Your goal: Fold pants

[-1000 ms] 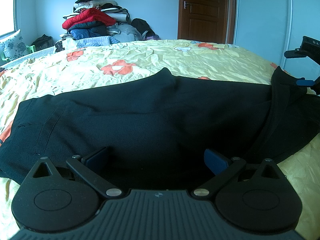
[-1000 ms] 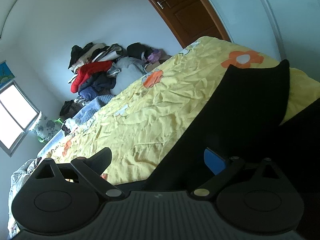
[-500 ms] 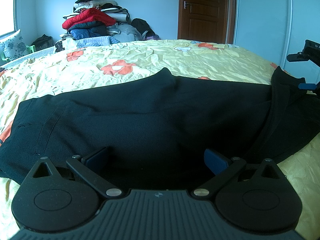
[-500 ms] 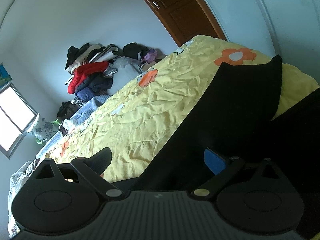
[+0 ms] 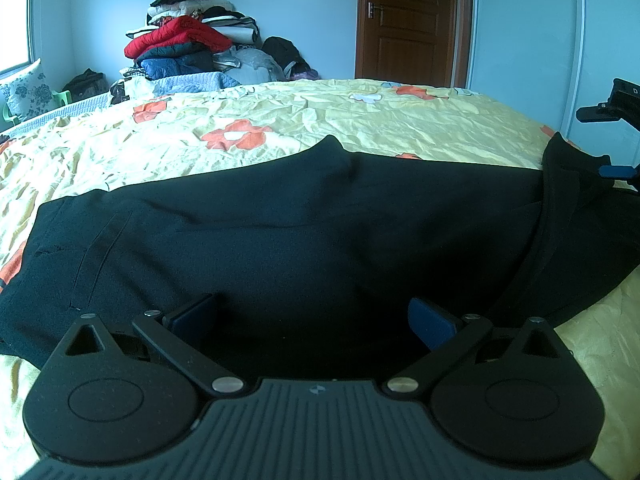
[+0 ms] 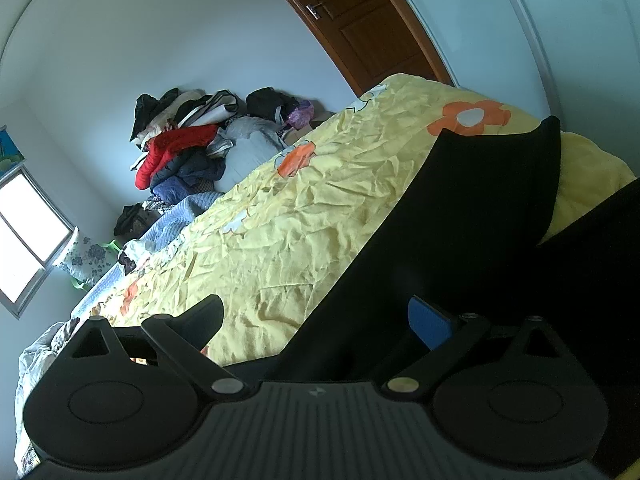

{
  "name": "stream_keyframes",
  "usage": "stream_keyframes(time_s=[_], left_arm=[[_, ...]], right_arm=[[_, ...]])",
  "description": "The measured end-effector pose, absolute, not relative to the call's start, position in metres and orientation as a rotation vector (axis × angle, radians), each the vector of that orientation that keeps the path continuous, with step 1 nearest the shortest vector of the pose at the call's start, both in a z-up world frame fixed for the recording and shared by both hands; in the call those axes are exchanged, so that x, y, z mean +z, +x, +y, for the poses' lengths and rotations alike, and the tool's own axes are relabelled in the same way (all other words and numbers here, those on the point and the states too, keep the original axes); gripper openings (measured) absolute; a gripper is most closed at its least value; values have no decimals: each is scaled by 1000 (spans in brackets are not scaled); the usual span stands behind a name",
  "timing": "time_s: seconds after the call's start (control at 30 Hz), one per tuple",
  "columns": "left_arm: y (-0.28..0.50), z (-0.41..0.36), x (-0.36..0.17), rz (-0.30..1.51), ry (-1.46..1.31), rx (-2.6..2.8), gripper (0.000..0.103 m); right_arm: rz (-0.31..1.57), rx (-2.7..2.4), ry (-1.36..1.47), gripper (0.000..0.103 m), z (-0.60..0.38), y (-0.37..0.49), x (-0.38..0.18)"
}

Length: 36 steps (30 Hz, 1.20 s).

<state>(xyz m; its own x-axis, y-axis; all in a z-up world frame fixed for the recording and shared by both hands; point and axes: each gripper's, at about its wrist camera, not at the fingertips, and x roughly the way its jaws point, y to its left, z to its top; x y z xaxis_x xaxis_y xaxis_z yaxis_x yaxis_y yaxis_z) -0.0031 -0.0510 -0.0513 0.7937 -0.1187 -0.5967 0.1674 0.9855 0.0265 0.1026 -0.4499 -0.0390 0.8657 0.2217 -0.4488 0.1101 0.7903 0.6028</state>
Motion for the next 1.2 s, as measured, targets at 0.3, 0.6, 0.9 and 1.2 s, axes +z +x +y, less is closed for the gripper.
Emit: stream_keyframes(time_s=[0.3,0.6,0.9,1.2], left_arm=[[-3,-51,-51,636,79,-154,103],[-3,-52,-51,636,79,-153,103],[-3,-51,-51,636,79,-153,103],[-3,-51,-51,637,79,-153,103]], right_arm=[[532,68,654,100,-448,103,-39],[529,64,650,100,-448,103,-39],[524,63,654,100,-447,101,-37],[526,66,653,100,-447,100,-37]])
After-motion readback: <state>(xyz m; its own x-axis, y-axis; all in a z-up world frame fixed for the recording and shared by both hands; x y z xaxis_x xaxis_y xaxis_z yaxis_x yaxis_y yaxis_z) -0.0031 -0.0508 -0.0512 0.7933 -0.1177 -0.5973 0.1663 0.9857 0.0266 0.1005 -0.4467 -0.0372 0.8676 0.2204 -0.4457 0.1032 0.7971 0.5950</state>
